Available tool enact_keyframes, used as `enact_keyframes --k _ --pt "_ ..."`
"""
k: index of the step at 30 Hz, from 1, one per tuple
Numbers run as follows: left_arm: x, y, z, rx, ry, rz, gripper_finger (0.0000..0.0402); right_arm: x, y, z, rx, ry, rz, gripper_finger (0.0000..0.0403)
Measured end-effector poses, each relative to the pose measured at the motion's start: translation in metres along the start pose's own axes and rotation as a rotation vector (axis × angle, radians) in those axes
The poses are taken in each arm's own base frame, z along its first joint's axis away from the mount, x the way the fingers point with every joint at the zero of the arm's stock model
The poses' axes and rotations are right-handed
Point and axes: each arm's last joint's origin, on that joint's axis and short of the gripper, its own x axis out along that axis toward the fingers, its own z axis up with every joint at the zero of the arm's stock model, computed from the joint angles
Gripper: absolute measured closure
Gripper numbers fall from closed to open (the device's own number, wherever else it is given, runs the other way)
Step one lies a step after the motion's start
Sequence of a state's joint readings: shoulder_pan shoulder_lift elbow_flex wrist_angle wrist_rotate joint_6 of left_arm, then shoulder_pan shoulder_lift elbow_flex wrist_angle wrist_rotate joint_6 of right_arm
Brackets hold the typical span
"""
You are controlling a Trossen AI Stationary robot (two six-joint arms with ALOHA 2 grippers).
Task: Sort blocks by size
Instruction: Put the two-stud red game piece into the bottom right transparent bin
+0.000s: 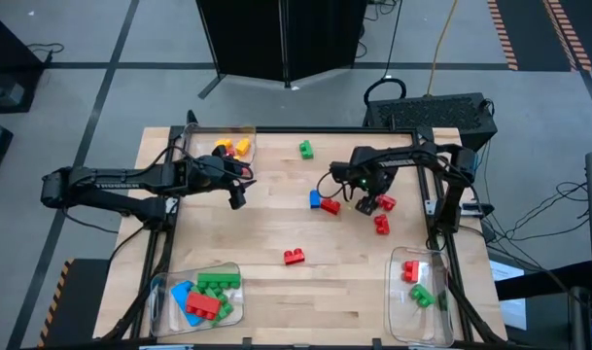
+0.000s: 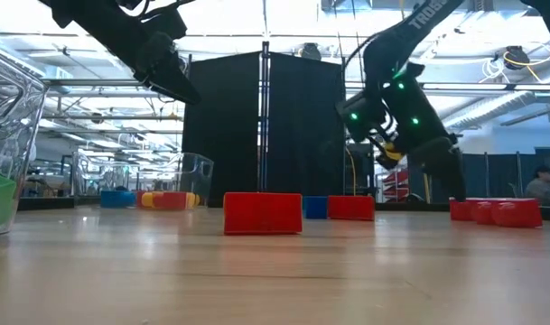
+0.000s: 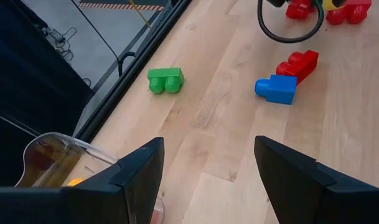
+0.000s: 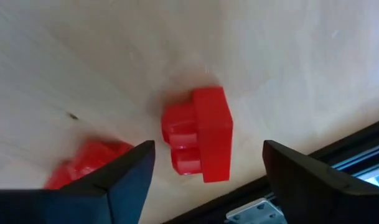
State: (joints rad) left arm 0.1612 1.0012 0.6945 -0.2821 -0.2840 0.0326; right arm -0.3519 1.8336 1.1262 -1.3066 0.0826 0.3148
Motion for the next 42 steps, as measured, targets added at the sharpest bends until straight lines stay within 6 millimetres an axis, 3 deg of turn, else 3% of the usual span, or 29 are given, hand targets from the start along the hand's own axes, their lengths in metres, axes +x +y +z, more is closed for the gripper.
enact_keyframes --k 5,9,14,23,30,36,42 --pt "0.000 0.000 0.000 -0.001 -0.004 0.000 0.0151 0.017 0.001 -0.002 0.000 0.010 0.000 0.0102" --pt "0.000 0.000 0.000 -0.001 -0.004 0.005 0.0151 0.020 0.003 0.002 -0.009 -0.037 0.017 0.0108" --pt "0.000 0.000 0.000 -0.001 -0.004 0.006 0.0151 0.020 0.003 0.003 -0.024 -0.048 0.023 0.0146" --pt "0.000 0.000 0.000 -0.001 -0.004 0.007 0.0151 0.025 0.003 -0.003 0.007 0.009 0.039 0.0253" --pt "0.000 0.000 0.000 -0.001 -0.003 0.008 0.0151 0.026 0.002 -0.006 0.013 0.040 0.032 0.0248" --pt "0.000 0.000 0.001 -0.002 -0.011 0.009 0.0151 0.012 0.001 -0.012 0.035 0.011 0.077 0.0234" --pt "0.000 0.000 0.001 -0.003 -0.011 0.009 0.0151 -0.027 0.005 -0.023 0.050 -0.132 0.135 0.0250"
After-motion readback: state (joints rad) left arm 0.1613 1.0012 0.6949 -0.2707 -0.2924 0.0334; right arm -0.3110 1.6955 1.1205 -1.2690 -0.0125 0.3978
